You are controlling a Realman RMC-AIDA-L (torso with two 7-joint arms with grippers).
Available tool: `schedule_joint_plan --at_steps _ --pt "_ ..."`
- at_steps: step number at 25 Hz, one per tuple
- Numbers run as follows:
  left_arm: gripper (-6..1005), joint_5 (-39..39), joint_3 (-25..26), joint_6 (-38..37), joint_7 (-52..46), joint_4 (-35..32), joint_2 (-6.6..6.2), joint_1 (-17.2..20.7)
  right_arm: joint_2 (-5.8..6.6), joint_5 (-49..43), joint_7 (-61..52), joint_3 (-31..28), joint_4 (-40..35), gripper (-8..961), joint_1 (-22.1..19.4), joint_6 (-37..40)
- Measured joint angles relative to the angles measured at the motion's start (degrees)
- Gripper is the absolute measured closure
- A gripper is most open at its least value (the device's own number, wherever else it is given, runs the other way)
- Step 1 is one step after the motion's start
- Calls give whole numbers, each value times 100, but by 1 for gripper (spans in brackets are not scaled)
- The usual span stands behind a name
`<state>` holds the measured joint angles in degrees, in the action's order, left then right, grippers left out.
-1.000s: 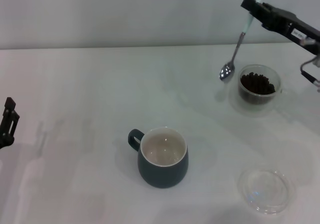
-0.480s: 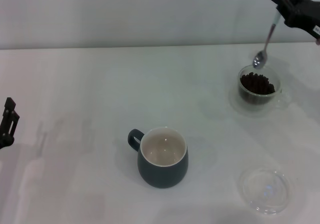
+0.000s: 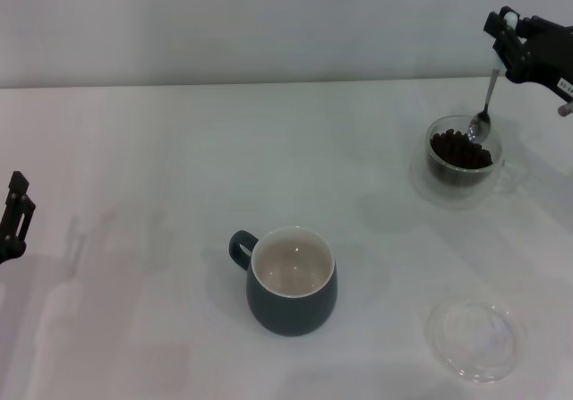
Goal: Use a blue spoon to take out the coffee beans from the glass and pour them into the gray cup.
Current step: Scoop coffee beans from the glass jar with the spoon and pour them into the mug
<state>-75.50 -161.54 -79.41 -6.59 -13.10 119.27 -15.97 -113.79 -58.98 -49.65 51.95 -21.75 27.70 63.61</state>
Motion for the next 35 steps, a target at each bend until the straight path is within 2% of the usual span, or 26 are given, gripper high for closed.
schedule_joint_plan --at_steps 19,26,35 --pt "356 20 0 12 30 0 9 -41 -152 200 -16 8 446 800 -96 -257" --pt "357 19 0 14 34 15 8 -38 -157 653 -571 6 551 800 -65 -661" --pt "356 30 0 -14 41 76 0 -48 -153 916 -1528 0 668 799 -100 -681"
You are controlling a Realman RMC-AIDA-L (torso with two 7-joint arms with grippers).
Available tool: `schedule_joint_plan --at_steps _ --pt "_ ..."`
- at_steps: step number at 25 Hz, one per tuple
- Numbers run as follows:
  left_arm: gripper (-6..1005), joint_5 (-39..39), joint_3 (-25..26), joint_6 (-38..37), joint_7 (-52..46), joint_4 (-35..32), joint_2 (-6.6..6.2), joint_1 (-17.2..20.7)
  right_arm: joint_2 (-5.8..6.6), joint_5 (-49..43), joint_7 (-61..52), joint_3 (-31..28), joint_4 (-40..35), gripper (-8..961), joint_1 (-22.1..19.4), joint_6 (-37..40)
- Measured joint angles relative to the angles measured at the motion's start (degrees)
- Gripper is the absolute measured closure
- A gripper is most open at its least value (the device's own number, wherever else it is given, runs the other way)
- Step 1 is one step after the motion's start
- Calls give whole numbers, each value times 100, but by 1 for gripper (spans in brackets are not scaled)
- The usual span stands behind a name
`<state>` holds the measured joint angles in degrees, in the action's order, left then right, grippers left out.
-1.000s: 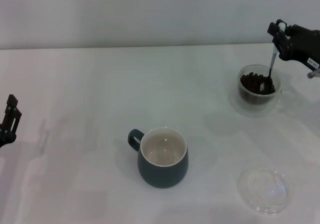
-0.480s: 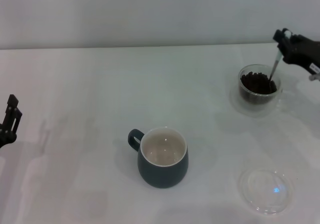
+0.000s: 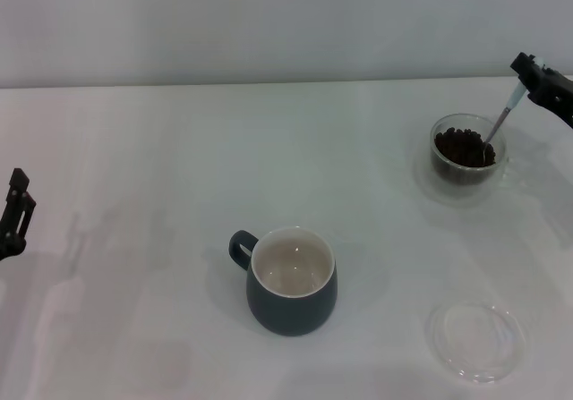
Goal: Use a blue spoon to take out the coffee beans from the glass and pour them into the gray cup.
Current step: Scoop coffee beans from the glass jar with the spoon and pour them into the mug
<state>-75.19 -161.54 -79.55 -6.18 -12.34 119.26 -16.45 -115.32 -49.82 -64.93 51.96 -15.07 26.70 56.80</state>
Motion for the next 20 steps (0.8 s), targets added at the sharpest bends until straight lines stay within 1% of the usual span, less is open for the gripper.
schedule_joint_plan --at_steps 6,15,20 --pt "356 3 0 -11 3 31 -6 -6 -2 61 -612 -1 25 799 -29 -182" --pt "356 13 0 -23 3 158 -9 -70 -8 696 -916 15 318 799 -7 -207" --pt "356 13 0 -26 3 239 -9 -86 -10 760 -1215 11 343 798 -29 -193"
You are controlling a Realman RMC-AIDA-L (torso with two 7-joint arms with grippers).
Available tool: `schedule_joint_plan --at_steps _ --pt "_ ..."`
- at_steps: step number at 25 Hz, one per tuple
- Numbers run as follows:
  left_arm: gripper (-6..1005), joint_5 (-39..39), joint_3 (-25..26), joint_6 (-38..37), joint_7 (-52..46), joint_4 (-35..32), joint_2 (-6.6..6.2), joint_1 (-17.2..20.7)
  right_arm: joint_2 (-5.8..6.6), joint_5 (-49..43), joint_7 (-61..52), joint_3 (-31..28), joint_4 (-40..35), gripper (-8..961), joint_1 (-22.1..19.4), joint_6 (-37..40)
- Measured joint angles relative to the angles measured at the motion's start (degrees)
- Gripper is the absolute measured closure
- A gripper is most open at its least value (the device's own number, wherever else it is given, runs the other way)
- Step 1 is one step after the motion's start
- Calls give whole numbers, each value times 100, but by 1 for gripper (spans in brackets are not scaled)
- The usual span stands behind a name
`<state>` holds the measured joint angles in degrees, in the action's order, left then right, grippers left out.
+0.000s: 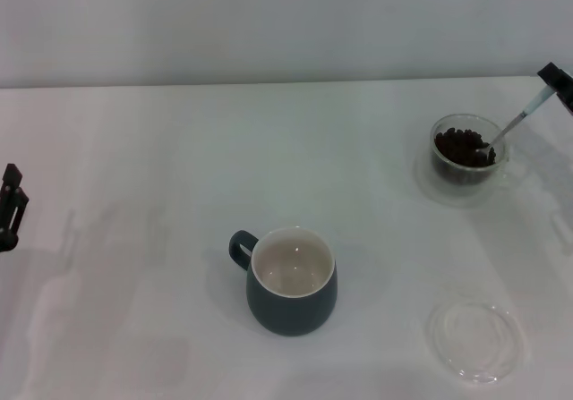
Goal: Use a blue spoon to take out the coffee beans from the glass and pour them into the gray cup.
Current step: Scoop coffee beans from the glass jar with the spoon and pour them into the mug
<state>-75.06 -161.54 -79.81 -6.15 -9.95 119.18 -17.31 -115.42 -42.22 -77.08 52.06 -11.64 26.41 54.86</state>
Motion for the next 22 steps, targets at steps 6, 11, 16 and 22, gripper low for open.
schedule_joint_plan --at_steps 6,11,16,22 --pt "356 -17 0 -9 0 62 0 -11 -12 162 -148 -11 134 798 36 -20" --pt "357 -23 0 -9 0 63 -6 -30 -34 367 -265 -11 205 798 41 -30" --pt "357 -8 0 -9 0 63 -9 -45 -43 588 -376 -1 278 798 44 -27" --pt "357 -17 0 -8 0 63 -9 -28 -35 747 -617 -11 383 798 34 68"
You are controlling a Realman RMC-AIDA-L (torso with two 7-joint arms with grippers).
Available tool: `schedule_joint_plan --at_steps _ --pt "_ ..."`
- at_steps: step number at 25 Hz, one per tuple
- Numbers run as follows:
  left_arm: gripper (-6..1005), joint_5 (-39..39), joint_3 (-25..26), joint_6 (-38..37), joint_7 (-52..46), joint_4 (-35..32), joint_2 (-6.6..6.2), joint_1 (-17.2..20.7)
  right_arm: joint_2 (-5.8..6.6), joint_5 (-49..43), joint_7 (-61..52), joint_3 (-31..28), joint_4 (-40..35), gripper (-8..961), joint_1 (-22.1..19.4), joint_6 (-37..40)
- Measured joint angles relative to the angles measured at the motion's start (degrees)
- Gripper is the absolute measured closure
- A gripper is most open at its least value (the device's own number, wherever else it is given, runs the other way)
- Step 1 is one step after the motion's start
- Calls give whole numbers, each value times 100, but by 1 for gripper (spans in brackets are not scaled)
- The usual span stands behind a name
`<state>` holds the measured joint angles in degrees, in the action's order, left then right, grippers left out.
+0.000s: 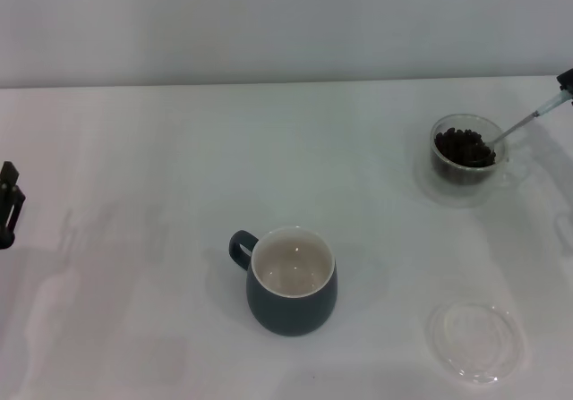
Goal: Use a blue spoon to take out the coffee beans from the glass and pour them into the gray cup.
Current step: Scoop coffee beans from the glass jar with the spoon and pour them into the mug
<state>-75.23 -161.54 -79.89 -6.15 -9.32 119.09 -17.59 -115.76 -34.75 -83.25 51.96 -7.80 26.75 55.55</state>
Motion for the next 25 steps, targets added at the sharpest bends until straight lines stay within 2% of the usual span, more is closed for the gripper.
schedule_joint_plan --at_steps 25 --pt "357 3 -11 52 0 62 9 25 1 137 -505 32 17 797 9 282"
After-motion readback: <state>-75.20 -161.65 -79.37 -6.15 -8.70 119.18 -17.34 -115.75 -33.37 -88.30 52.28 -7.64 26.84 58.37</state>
